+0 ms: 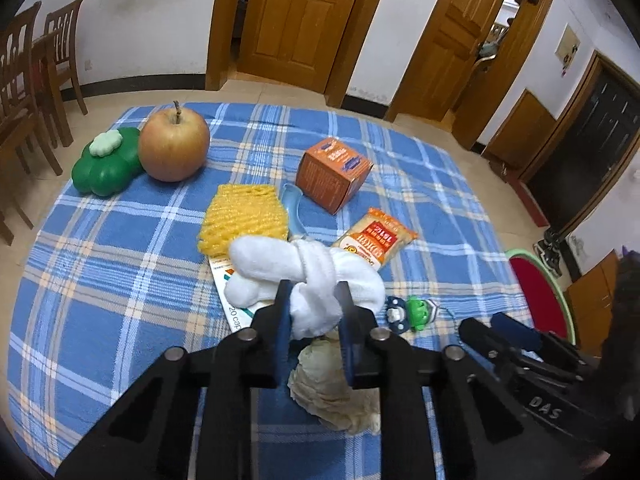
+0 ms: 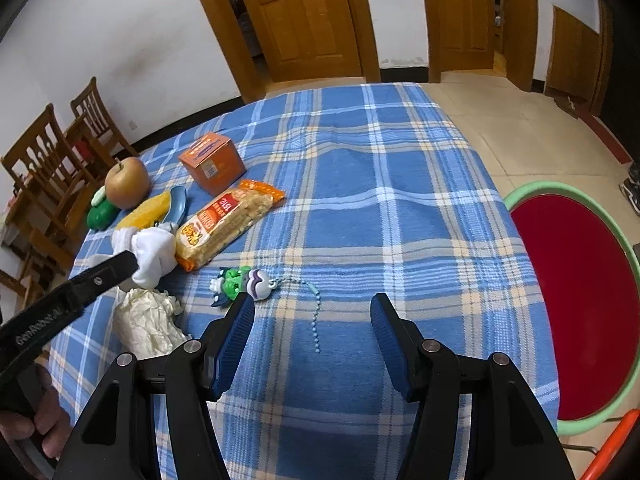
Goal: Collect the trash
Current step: 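Grasp the white towel with the left gripper, then grasp the green toy keychain with the right gripper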
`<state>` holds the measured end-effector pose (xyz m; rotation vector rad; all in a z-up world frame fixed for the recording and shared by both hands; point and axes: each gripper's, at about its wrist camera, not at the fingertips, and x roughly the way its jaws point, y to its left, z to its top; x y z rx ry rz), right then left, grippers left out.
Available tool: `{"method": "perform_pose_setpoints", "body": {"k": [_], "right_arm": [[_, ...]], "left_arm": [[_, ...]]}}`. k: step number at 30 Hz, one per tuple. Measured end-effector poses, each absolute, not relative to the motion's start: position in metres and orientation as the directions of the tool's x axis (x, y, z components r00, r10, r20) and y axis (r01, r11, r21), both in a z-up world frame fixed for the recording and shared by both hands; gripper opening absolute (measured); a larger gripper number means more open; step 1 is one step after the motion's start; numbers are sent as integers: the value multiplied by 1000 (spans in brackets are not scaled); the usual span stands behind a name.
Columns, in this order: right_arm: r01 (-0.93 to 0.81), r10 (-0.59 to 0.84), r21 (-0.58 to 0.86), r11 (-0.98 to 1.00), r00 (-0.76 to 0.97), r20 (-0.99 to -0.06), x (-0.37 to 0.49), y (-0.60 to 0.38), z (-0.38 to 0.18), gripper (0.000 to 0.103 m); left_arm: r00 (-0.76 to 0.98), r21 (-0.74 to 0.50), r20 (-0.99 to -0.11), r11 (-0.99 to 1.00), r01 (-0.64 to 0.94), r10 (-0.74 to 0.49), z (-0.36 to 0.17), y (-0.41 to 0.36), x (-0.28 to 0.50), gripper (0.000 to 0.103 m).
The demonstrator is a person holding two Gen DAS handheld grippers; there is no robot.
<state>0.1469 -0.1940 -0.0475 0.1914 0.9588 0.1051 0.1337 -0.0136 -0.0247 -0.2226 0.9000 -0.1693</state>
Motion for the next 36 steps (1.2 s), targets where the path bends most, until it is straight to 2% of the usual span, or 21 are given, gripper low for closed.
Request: {"method": "perform_pose_setpoints", "body": {"k": [2,17,28,32,36], "right_arm": [[-9,177,209,978,570,-802,147,-192,-48,62],[-74,203,195,978,558,-805,155,-160,-50,62],[-80,150,127,989,553,-819,167,-141,-64,61],[-91,138,104,990,567,-812,169,-138,-65,49],[-105,130,85,991,578,-806,167,-135,-65,48]], "left_arm": [[625,-266,-743,963,51,-239,-20,-9,129,15],[687,-242,-713,969,-55,-139,-2,47,106,14],[683,-264,-717,961,-78,-141,-7,67,94,14],[676,-265,-724,960,-88,-138,-11,69,91,14],[668,-263,-732,960,-93,-136,-14,70,88,14]]}}
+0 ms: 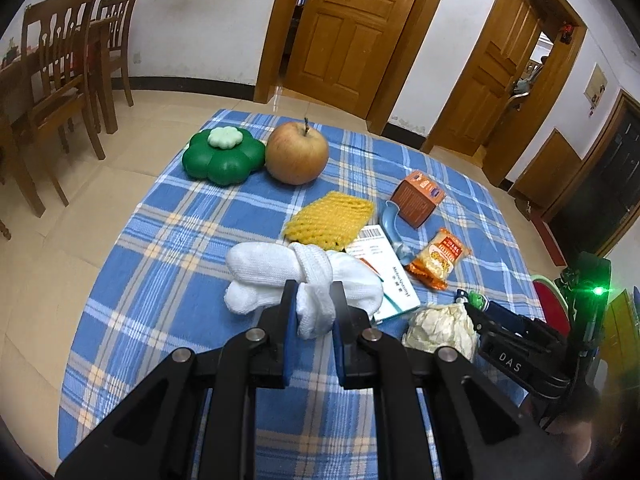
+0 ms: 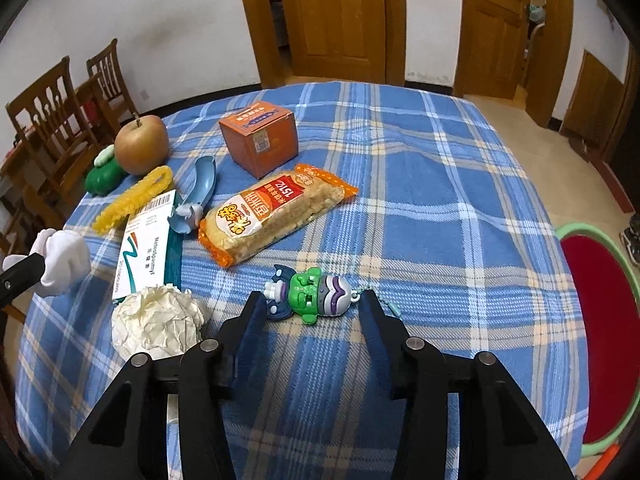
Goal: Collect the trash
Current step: 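Grasp the green toy keychain with the right gripper, then carry the white towel and green toy over the red bucket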
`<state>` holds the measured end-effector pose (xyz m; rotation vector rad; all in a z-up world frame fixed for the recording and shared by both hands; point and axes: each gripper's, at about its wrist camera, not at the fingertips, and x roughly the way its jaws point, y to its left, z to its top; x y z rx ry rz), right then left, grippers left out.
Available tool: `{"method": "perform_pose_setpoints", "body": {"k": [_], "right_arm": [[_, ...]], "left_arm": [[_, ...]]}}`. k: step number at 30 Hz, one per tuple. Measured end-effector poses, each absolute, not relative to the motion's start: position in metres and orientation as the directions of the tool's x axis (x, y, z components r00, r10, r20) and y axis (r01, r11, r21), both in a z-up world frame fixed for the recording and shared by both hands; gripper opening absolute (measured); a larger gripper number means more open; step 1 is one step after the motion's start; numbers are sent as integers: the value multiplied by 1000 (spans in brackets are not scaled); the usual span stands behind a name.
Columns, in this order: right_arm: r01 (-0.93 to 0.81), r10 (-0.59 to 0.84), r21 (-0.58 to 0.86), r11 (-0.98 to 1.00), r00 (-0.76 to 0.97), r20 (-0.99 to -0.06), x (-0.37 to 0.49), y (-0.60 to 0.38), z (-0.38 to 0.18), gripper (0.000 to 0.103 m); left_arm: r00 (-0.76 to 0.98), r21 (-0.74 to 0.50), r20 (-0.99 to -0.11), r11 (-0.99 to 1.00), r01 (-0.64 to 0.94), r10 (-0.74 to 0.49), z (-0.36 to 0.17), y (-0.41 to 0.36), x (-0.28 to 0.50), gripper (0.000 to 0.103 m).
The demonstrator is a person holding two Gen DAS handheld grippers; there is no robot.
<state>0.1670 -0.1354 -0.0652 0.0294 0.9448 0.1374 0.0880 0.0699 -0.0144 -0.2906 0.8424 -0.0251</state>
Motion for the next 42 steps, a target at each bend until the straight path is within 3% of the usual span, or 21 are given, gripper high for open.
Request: {"method": "perform_pose_setpoints", "body": {"k": [7,8,9,24,42], "right_arm": [[-94,150,117,989,584,-798,157,-143,-60,47],[-89,146,116,989,591,-793,153,-145,-57,36],[-88,152,125,988,588,-794,150,-148,-54,35],[-28,138,162,986,673,-726,87,-197,-2,35],[148,1,175,973,761,-648,32,-279,42,35]], "left_arm": [[664,-253,-734,965,-66,-147,-13,58,83,14],[664,-252,-732,966,-58,-151,-12,56,83,14],[665,-252,-731,966,-52,-155,-11,54,82,14],[678,-244,-697,966,82,-234,12,2,68,14],[654,-214,-683,945,248,-326,31,-80,68,14]]}}
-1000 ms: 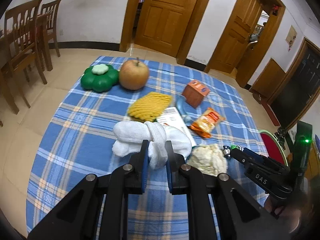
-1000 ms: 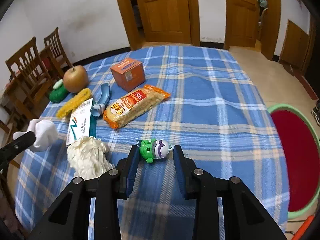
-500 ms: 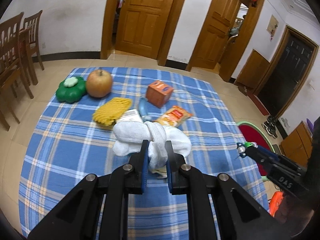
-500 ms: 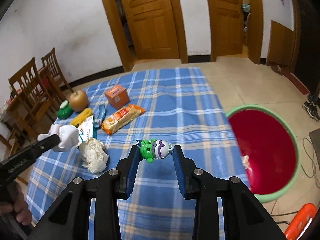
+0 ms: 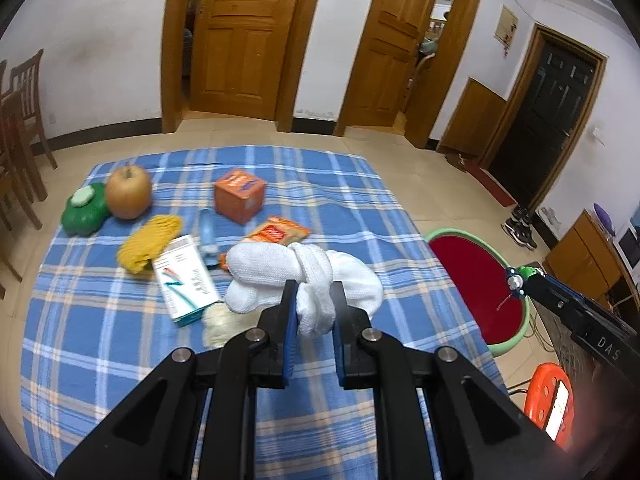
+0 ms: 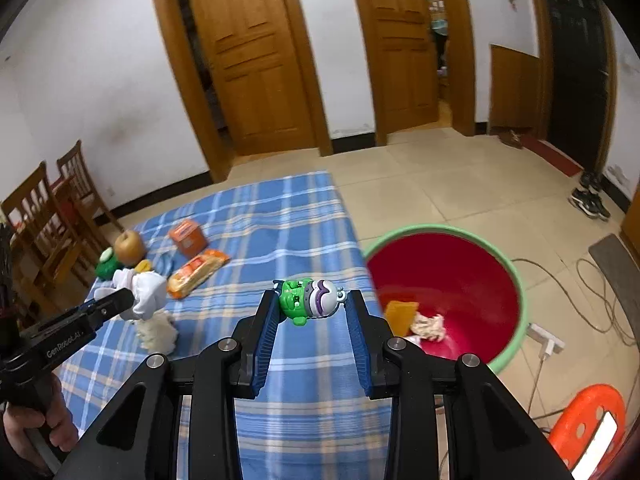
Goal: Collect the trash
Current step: 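Carry the white towel and green toy over the red bucket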
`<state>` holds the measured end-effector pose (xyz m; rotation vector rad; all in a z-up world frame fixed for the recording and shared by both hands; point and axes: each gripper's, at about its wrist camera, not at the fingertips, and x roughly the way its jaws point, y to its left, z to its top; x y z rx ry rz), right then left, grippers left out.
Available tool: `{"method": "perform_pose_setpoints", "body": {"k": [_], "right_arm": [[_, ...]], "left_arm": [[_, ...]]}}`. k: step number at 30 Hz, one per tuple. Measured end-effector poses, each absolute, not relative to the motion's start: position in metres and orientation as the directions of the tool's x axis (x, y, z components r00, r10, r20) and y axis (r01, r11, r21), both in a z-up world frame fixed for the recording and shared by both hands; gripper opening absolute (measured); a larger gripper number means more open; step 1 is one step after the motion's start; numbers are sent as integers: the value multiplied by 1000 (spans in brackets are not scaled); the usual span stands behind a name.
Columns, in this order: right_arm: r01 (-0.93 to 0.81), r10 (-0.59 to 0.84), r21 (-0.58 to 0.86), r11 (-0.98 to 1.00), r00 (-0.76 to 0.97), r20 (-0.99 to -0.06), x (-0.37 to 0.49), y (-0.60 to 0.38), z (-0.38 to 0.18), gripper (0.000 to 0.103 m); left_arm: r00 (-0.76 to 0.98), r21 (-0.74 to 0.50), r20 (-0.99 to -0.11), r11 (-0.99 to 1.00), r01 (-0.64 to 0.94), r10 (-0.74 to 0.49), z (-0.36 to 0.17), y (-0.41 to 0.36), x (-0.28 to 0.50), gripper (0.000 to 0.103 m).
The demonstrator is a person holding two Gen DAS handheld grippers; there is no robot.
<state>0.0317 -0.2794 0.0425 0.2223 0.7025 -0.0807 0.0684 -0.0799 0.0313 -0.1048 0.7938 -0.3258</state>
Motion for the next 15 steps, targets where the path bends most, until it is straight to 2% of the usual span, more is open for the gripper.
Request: {"method": "perform_pose_setpoints", "body": {"k": [15], "right_arm": [[305,-74,222,926,724,-686,22,-363,14,35]], "left_arm": [[589,-173,-716,913,370,-375,23,-173,83,14]]}}
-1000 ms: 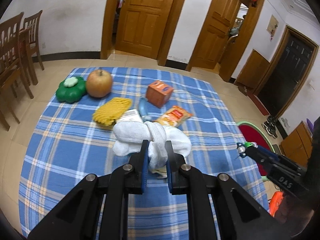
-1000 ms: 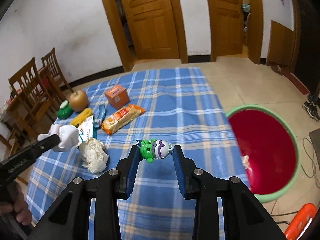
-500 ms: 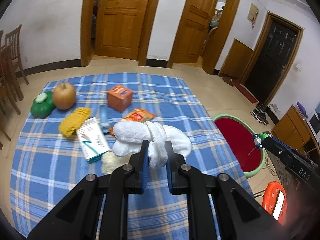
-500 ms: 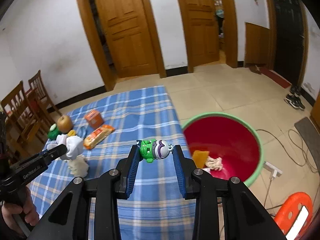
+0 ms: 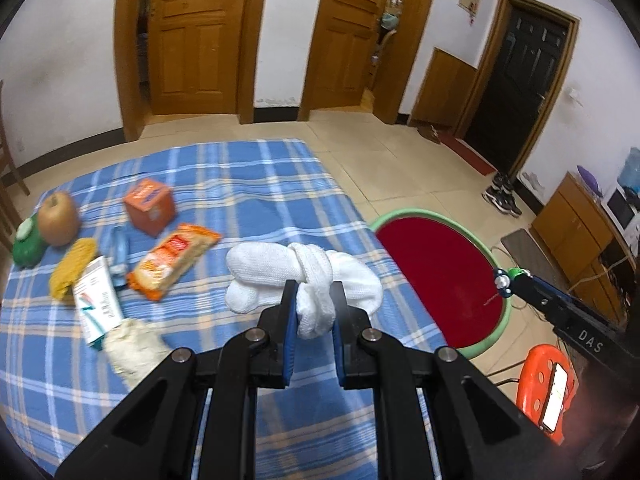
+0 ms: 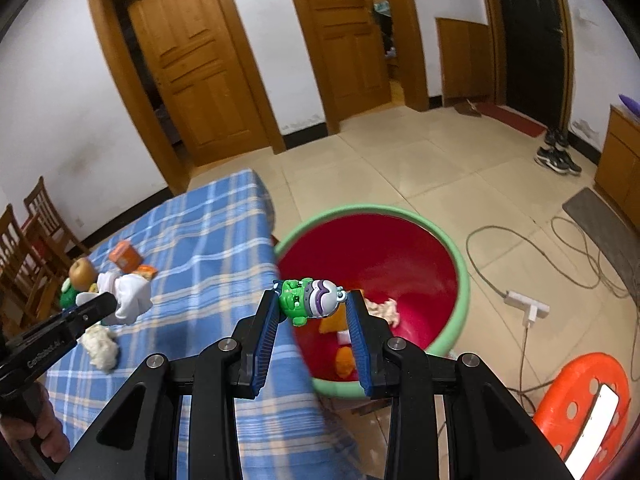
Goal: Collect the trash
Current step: 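Carry the white towel and green toy over the red bucket, then open both grippers to drop the towel and toy into the bucket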
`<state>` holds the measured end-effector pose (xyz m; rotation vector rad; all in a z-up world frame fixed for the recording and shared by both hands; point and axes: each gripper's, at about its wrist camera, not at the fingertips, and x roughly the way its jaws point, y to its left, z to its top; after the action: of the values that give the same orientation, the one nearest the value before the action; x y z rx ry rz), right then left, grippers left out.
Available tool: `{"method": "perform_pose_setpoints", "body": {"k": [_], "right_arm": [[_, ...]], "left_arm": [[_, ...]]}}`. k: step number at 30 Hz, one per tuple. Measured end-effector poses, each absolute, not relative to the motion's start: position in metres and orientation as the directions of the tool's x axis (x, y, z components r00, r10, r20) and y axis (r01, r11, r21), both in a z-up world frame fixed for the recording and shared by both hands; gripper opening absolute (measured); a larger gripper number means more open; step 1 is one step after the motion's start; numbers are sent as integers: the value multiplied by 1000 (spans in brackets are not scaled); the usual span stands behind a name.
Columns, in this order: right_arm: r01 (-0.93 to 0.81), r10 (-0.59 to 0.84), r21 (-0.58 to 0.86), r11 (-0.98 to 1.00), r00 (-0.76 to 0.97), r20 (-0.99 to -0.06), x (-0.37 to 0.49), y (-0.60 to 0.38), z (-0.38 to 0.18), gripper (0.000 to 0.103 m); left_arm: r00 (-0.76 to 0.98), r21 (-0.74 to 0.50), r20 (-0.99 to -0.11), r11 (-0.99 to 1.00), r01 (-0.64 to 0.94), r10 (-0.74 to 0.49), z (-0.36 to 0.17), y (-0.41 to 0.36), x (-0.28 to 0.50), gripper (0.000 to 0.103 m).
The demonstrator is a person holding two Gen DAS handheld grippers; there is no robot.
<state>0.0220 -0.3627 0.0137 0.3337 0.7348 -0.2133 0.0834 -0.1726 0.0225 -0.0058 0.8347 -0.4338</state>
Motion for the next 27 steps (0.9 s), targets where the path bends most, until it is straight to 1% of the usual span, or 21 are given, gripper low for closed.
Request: {"method": "perform_pose_setpoints", "body": {"k": [14,27], "right_arm": [[357,-64,238,903,660,-749,34,-405,-24,35],[360,-35,263,895,646,-763,46,-426,-34,37]], "left_arm": [[501,-159,-757,863,479,-418,-1,-262,97,14],[449,-160,-788,843,513,-422,-19,-301,106,14]]}}
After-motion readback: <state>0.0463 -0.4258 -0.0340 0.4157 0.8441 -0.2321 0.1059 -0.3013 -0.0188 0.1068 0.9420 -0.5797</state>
